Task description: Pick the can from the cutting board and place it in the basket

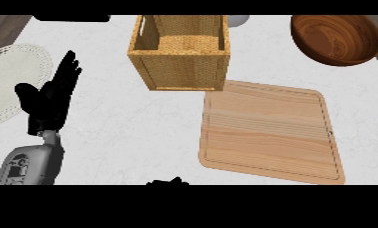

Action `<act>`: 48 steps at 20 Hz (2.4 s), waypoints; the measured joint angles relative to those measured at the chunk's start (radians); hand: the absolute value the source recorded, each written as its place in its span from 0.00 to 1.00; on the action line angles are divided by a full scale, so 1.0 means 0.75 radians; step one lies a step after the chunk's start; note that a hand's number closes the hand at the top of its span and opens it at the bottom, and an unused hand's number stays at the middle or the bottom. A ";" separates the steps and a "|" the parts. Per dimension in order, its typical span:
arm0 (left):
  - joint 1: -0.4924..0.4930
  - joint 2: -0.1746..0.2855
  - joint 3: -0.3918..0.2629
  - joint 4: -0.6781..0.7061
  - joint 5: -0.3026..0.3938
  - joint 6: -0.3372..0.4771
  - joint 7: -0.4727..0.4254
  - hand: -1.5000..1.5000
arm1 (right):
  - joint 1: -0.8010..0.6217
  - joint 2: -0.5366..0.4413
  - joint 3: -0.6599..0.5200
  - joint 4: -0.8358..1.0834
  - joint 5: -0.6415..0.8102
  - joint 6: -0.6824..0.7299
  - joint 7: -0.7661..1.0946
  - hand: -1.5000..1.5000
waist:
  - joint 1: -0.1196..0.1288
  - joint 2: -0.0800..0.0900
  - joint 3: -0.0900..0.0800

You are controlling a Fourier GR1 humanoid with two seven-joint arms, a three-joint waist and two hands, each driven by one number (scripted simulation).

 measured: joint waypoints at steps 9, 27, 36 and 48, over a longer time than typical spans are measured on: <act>-0.031 -0.004 -0.009 -0.006 0.000 -0.001 0.027 0.50 | -0.460 0.062 -0.219 -0.091 -0.049 -0.095 0.378 1.00 | 0.024 0.001 -0.001; -0.072 -0.010 -0.027 0.001 -0.010 -0.012 0.042 0.50 | -1.490 0.078 -0.469 0.707 -0.414 -0.084 0.691 1.00 | 0.059 0.017 -0.001; -0.083 -0.028 -0.028 0.027 -0.021 0.001 0.005 0.50 | -1.537 0.081 -0.450 1.035 -0.666 -0.127 0.492 1.00 | 0.054 0.026 0.000; -0.038 -0.019 -0.011 -0.015 -0.020 0.006 0.031 0.50 | -1.543 0.039 -0.466 1.284 -0.763 0.010 0.106 1.00 | 0.027 0.015 -0.002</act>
